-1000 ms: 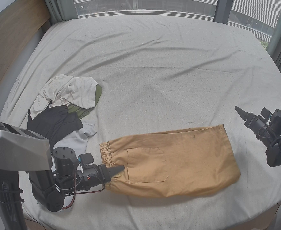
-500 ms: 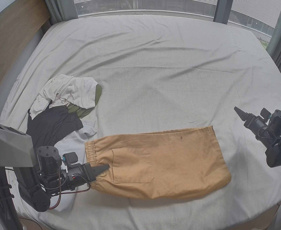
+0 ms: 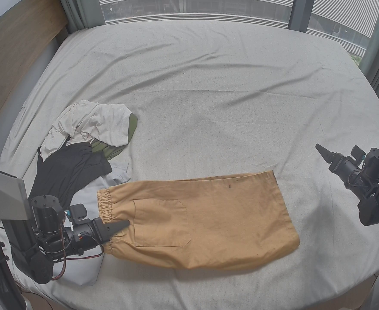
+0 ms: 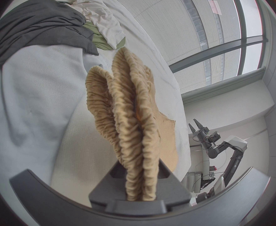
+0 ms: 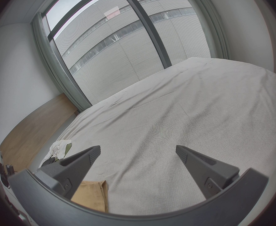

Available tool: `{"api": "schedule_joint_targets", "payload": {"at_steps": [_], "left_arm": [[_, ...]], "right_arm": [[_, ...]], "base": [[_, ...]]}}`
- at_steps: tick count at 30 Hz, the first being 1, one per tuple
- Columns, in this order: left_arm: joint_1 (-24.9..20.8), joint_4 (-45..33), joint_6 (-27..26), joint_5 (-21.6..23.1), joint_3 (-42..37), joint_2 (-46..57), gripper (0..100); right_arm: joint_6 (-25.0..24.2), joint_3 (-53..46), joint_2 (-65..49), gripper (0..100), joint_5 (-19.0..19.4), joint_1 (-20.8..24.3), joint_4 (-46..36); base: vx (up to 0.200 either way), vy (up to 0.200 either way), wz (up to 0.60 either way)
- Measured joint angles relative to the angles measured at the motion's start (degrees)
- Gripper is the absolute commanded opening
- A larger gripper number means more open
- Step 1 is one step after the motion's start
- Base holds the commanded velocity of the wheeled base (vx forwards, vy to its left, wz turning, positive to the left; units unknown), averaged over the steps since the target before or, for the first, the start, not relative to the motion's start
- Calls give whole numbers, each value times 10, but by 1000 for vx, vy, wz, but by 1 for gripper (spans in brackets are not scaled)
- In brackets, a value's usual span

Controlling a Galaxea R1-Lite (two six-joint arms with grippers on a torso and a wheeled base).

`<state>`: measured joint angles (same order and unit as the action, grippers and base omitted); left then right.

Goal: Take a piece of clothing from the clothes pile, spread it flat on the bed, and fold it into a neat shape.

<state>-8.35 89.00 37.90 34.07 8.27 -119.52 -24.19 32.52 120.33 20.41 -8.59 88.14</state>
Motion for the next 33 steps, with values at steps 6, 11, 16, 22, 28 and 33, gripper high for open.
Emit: {"api": "schedule_joint_targets", "payload": {"at_steps": [6,11,16,22,28,33], "left_arm": [[40,0,-22,26,-20,14,0],[62,0,-49,48,-26,18,0],[48,0,-51,63,-22,21,0],[-2,0,-51,60,6,23,0],[-50,0,-42,60,42,26,0],[-87,0,-26,60,70,28,0]], "right_arm": [[0,0,0,100,0,3,0],[0,-2,0,100,0,4,0],[0,-2,0,100,0,4,0],[0,-3,0,100,0,5,0],[0,-2,0,100,0,4,0],[0,-1,0,100,0,5,0]], "base": [[0,0,0],[0,0,0],[0,0,0],[0,0,0],[0,0,0],[0,0,0]]}}
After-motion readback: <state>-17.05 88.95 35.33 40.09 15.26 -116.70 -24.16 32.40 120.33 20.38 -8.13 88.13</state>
